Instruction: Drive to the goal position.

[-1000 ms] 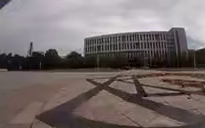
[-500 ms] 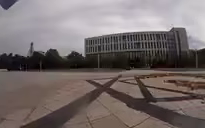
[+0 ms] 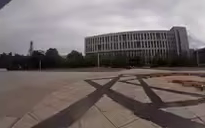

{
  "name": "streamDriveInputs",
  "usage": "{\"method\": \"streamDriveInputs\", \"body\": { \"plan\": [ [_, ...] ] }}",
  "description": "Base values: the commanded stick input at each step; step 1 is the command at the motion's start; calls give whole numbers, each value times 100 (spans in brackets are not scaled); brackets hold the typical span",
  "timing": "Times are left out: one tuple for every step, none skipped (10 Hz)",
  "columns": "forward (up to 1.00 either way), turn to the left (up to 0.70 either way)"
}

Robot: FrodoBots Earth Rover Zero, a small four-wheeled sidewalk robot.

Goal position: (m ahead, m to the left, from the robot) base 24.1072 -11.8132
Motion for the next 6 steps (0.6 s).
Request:
{"method": "streamDriveInputs", "body": {
  "plan": [
    [70, 0],
    [70, 0],
    [70, 0],
    [70, 0],
    [70, 0],
    [70, 0]
  ]
}}
